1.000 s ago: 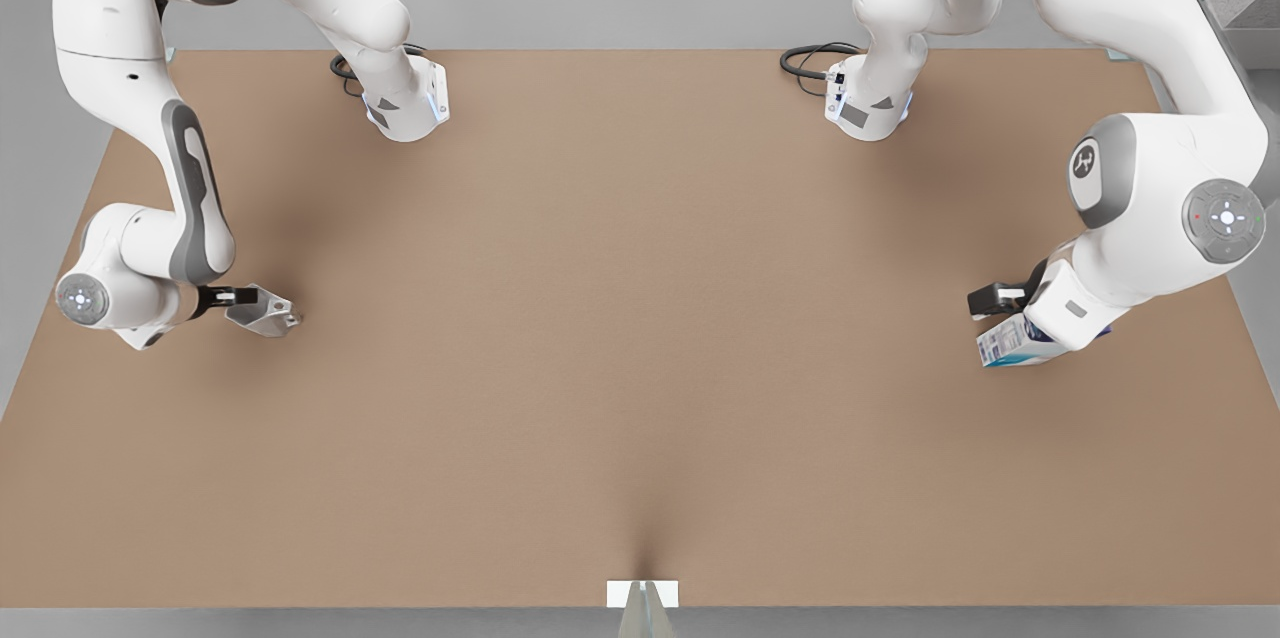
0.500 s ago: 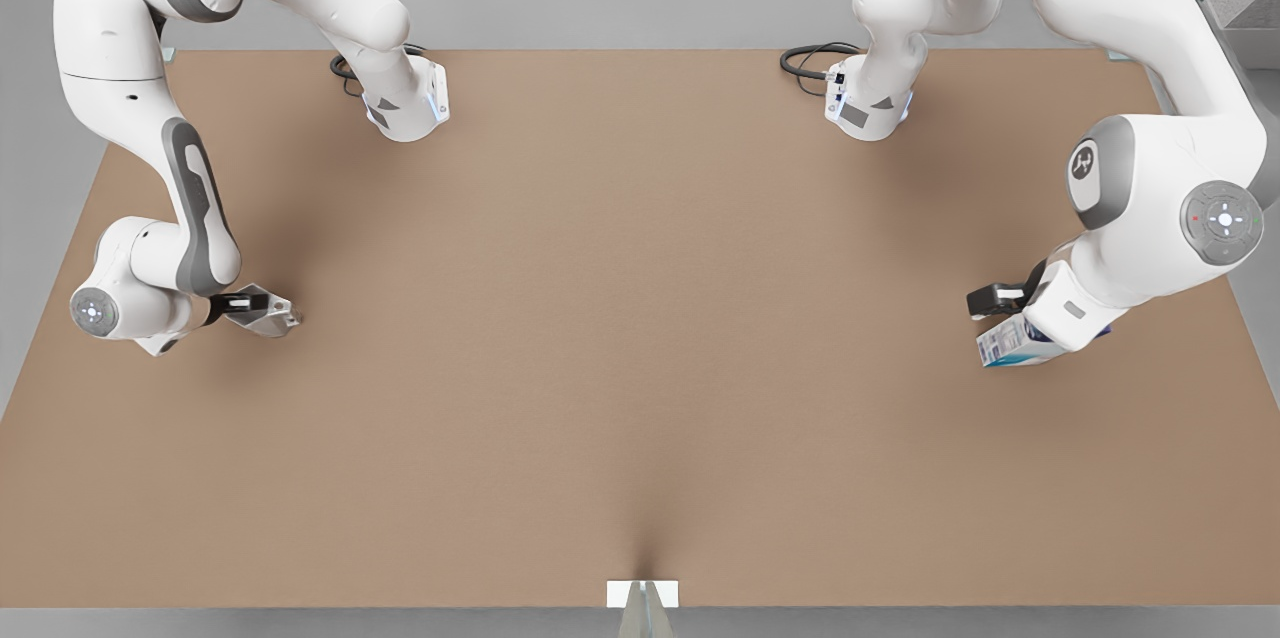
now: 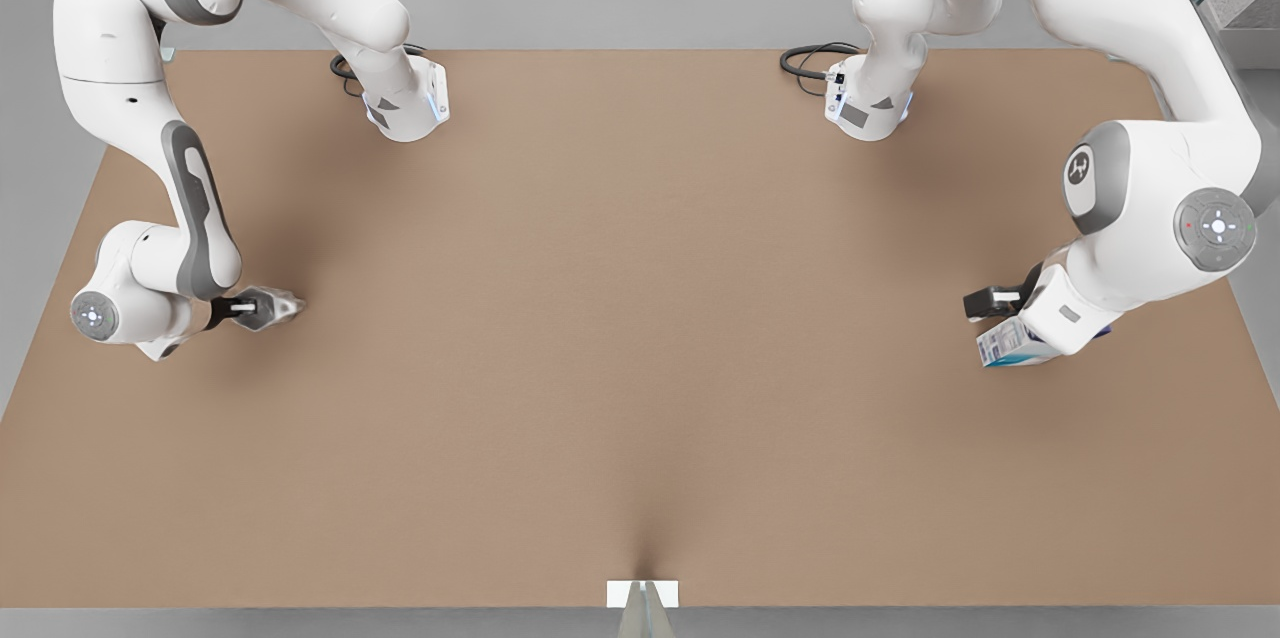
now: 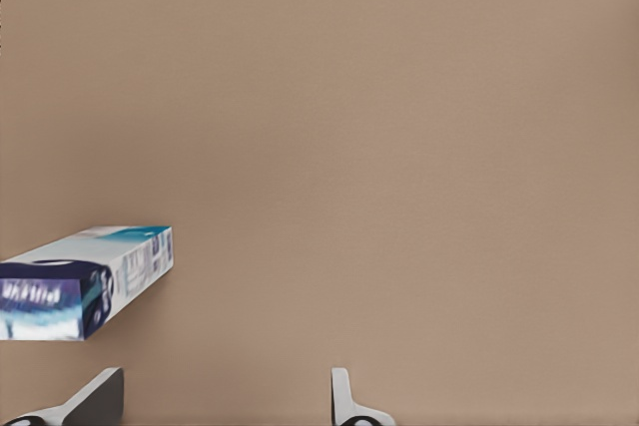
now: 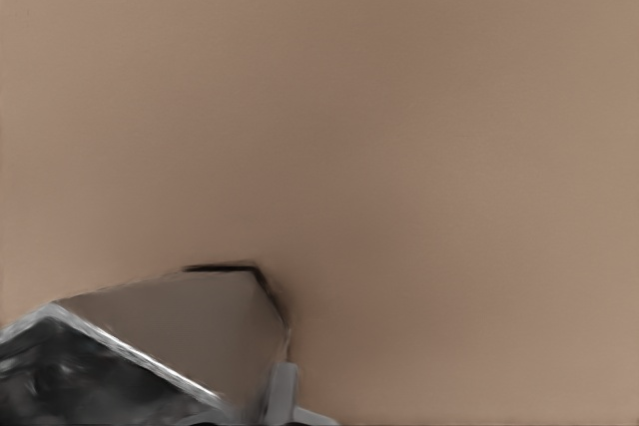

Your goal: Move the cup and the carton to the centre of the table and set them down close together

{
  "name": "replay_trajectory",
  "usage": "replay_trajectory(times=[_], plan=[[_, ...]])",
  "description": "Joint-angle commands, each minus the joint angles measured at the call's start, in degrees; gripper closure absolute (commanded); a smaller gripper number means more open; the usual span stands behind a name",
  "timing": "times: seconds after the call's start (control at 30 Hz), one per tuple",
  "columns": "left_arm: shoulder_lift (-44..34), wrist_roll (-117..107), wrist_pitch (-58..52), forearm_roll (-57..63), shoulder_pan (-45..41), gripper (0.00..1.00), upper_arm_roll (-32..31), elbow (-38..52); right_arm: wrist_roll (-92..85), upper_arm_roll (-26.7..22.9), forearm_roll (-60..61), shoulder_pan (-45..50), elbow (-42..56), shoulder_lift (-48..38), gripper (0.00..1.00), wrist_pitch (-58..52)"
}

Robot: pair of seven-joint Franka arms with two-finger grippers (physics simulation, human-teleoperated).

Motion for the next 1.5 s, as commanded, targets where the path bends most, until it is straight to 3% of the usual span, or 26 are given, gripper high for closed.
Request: replay_trajectory(times=[0.0, 0.13, 0.23, 0.33, 0.37, 0.43, 0.47, 0.53, 0.6, 0.73, 0.8, 0.87, 0.9, 1.0, 1.07, 1.23, 1.27, 1.43, 1.47], plan=[[0.0, 0.0, 0.0, 0.0, 0.0, 0.00, 0.0, 0.0, 0.0, 0.2, -0.1, 0.0, 0.1, -0.1, 0.79, -0.1], [0.0, 0.0, 0.0, 0.0, -0.1, 0.00, 0.0, 0.0, 0.0, 2.0, -0.1, -0.1, 0.8, -0.2, 0.79, -0.3], [0.0, 0.0, 0.0, 0.0, -0.1, 0.00, 0.0, 0.0, 0.0, 8.7, 0.8, 1.1, 5.4, -0.1, 0.77, -1.6], [0.0, 0.0, 0.0, 0.1, -0.4, 0.00, 0.0, 0.0, 0.0, 7.8, 11.4, 17.4, 16.3, 3.5, 0.77, -0.9], [0.0, 0.0, 0.0, 0.1, -0.4, 0.00, 0.0, 0.0, 0.0, 2.8, 14.6, 27.7, 25.1, 8.4, 0.77, 0.0], [0.1, 0.0, 0.0, 0.2, -0.4, 0.00, 0.0, 0.0, 0.0, -18.4, 32.7, 52.0, 39.7, 15.7, 0.77, -0.1], [0.1, 0.0, 0.0, 0.2, -0.4, 0.00, 0.0, 0.0, 1.3, -25.3, 39.3, 59.0, 42.9, 18.0, 0.77, -0.1], [-0.2, -0.1, 0.0, 0.1, -1.0, 0.00, 0.0, 0.1, 6.6, -28.1, 42.5, 64.3, 48.9, 22.4, 0.76, 0.1], [-0.4, -0.2, 0.0, 0.3, -0.3, 0.00, 0.2, 0.1, 9.2, -35.9, 52.2, 70.9, 52.5, 26.4, 0.76, 0.8], [-0.4, 4.8, 1.8, 0.6, 5.6, 0.00, 1.1, 1.0, 13.3, -36.6, 52.8, 73.2, 56.2, 30.2, 0.76, 4.2], [0.5, 30.4, 2.3, 5.1, 8.5, 0.00, 1.1, 1.1, 14.5, -36.6, 54.2, 73.3, 57.7, 31.1, 0.75, 6.1], [1.2, 59.9, 7.3, 5.0, 11.2, 0.00, 0.7, 1.4, 14.5, -37.9, 54.2, 74.3, 57.7, 32.2, 0.57, 6.4], [1.1, 74.0, 7.1, 4.8, 11.2, 0.00, 0.3, 2.6, 14.6, -37.9, 54.2, 74.3, 57.7, 32.3, 0.29, 7.2], [0.1, 103.8, 5.0, 1.1, 10.7, 0.01, 0.3, 2.0, 15.7, -37.9, 54.2, 74.4, 58.6, 33.6, 0.19, 7.9], [-0.9, 107.4, 3.2, 1.4, 10.7, 0.01, 0.4, 1.4, 15.7, -37.9, 54.2, 74.3, 58.7, 33.6, 0.09, 7.9], [-5.2, 97.6, 4.4, 1.7, 11.7, 0.00, 0.9, -10.4, 15.7, -37.9, 54.2, 74.3, 58.7, 33.5, 0.04, 7.8], [-4.8, 97.8, 6.4, 2.6, 13.7, 0.00, 0.8, -10.4, 15.7, -37.9, 54.2, 74.3, 58.7, 33.4, 0.00, 7.8], [-5.1, 99.1, 7.5, 4.9, 16.5, 0.00, 0.3, -10.7, 15.8, -37.8, 54.3, 74.4, 58.6, 33.0, 0.00, 7.4], [-6.8, 99.4, 10.8, 5.0, 16.7, 0.00, 0.3, -14.3, 15.8, -37.8, 54.3, 74.4, 58.6, 32.7, 0.00, 7.2]])
